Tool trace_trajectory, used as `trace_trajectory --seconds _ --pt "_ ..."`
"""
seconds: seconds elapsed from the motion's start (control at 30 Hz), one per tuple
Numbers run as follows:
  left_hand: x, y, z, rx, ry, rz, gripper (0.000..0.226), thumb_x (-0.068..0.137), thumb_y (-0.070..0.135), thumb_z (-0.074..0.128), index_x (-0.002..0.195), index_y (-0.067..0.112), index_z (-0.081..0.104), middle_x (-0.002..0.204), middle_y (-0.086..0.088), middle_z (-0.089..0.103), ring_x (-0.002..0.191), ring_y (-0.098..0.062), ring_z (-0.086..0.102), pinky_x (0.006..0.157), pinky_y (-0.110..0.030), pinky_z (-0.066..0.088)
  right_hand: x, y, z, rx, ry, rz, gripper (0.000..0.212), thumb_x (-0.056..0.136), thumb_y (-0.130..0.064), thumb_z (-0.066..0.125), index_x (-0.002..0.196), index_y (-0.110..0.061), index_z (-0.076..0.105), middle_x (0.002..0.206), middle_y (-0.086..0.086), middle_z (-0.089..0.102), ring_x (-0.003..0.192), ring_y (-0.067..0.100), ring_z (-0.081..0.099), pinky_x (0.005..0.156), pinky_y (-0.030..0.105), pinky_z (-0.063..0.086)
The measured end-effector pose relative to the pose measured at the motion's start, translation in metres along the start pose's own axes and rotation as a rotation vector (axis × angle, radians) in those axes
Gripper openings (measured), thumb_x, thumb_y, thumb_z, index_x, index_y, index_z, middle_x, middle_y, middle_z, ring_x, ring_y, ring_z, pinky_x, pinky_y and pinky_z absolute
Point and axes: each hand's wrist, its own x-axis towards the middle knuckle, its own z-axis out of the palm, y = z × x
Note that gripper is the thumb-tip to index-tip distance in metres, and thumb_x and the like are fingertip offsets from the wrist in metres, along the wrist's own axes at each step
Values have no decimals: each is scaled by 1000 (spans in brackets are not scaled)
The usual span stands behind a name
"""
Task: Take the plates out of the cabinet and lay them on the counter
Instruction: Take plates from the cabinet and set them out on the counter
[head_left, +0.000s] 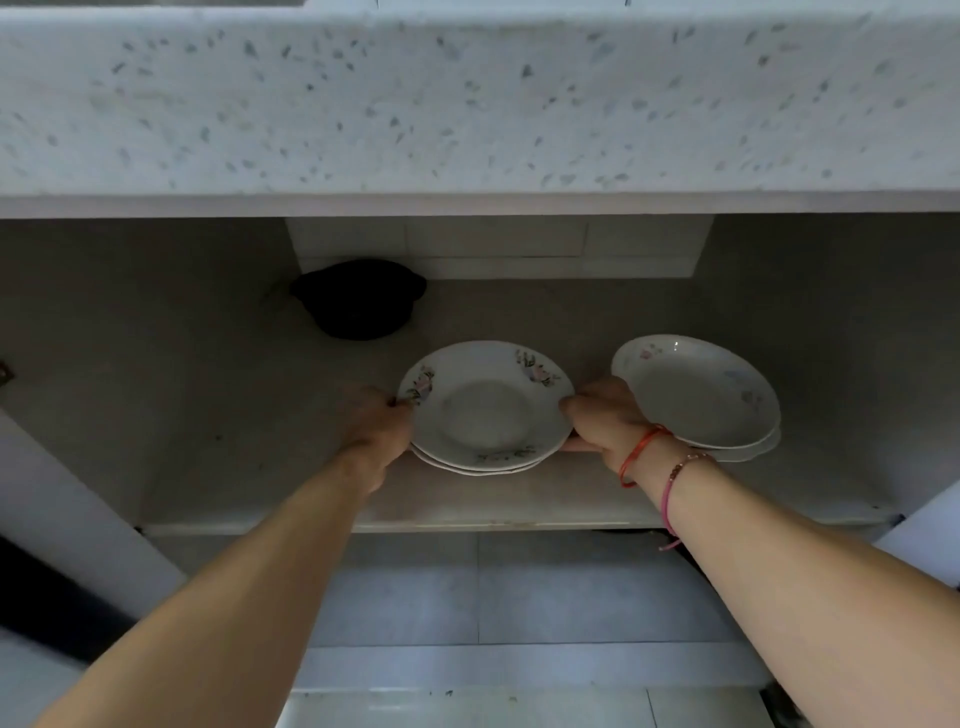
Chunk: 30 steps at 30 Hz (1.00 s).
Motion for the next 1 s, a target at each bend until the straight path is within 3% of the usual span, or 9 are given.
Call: trace_trajectory --seconds 0.17,0.27,0.33,0.4,0.5,0.63,0.8,0.87,1.0 --pt "-23 -1 -13 55 -13 -31 52 72 60 66 97 15 73 96 -8 75 88 -30 71 81 -44 59 -27 -1 -7 -8 -27 16 17 90 10 53 85 -4 63 89 14 67 72 24 66 48 35 60" --pt "-59 15 -27 111 -19 -49 38 85 44 65 103 11 73 100 -11 74 89 -29 71 82 -43 58 -54 -8 -12 -12 -8 44 16 88 10 54 95 1 64 91 16 68 72 26 66 48 36 60" --pt "-84 25 -37 58 -37 -95 24 89 27 63 99 8 73 95 -13 74 80 -26 70 69 -39 60 -75 -15 -14 -33 -13 65 25 87 10 55 108 1 65 94 15 70 75 26 68 55 39 61" --pt "-111 31 -51 69 -38 -122 18 90 15 59 96 5 72 92 -13 73 77 -24 68 62 -33 58 -100 -22 -17 -34 -13 104 25 86 12 54 108 4 66 96 18 69 81 31 67 67 45 59" --pt "-147 40 -74 22 -59 -180 14 87 9 59 83 9 72 87 -14 73 83 -30 70 78 -49 60 -141 -34 -23 -64 -19 164 18 91 9 53 103 5 65 95 18 66 85 32 64 74 46 54" --pt "-198 59 -108 35 -115 -244 14 83 12 60 78 7 72 84 -15 74 85 -35 71 76 -53 60 -192 -41 -33 -124 -34 231 19 93 5 52 79 -3 63 91 17 67 76 25 66 67 42 56" --pt "-261 89 -149 32 -139 -296 19 73 22 59 79 12 74 84 -13 75 87 -37 71 69 -57 60 -259 -65 -45 -192 -45 279 18 89 6 52 88 2 70 90 20 72 84 34 71 72 50 61" --pt "-284 108 -164 43 -141 -313 18 74 26 62 75 12 73 81 -17 74 86 -40 70 69 -57 60 -286 -80 -49 -197 -46 299 18 89 7 51 82 2 67 83 17 70 79 32 69 68 44 61" --pt "-326 150 -190 44 -136 -341 16 81 15 59 74 7 72 81 -17 73 82 -38 71 67 -55 60 -332 -112 -58 -173 -74 330 20 89 8 52 76 -3 62 81 14 68 77 28 68 59 36 58"
